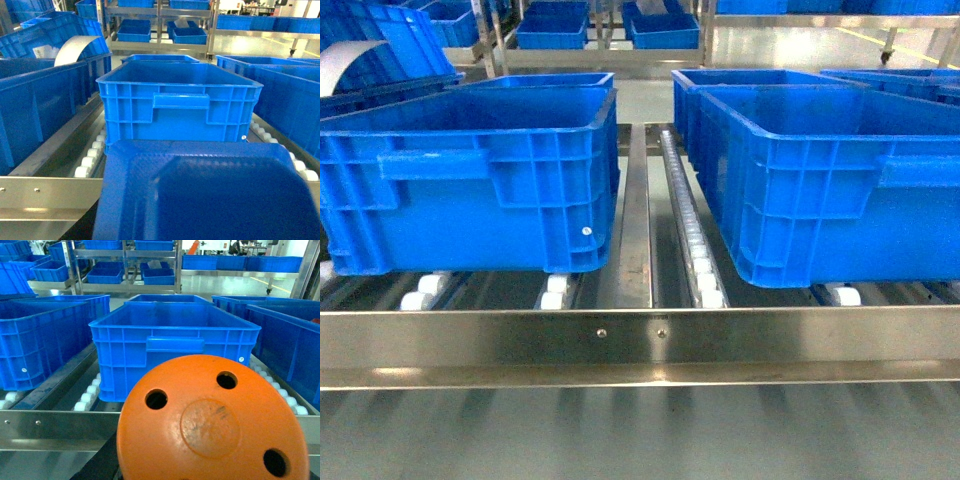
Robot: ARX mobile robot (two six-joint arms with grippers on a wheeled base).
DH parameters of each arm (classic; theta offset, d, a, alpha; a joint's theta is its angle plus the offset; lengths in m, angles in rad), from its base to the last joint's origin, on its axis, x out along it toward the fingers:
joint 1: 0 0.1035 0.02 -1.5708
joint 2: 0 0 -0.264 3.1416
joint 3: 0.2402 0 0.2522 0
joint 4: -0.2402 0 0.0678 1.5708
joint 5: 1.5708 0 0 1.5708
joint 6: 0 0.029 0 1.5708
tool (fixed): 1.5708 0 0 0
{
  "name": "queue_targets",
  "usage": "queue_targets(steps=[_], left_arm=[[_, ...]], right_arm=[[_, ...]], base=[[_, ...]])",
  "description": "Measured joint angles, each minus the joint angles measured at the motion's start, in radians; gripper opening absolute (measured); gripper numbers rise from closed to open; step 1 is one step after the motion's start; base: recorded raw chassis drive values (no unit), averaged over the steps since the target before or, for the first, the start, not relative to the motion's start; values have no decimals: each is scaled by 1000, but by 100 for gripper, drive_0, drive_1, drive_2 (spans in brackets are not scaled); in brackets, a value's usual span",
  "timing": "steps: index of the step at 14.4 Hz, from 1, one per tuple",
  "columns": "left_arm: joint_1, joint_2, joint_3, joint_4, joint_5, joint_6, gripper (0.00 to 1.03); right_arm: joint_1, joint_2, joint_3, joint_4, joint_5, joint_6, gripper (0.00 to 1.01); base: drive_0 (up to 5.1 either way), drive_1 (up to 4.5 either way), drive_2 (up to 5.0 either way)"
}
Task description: Sort blue parts and orange caps into right shelf containers
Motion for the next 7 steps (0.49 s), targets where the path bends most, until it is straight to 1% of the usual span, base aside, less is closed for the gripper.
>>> queue_targets(steps=[6, 7], left_arm=[[0, 0, 0, 1, 0, 0, 43], [0, 0, 0, -1, 0, 0, 43]], right_arm=[[0, 0, 0, 0, 0, 0, 45], [0, 0, 0, 1, 0, 0, 45]], base=[[3, 415, -409], [0, 0, 0]])
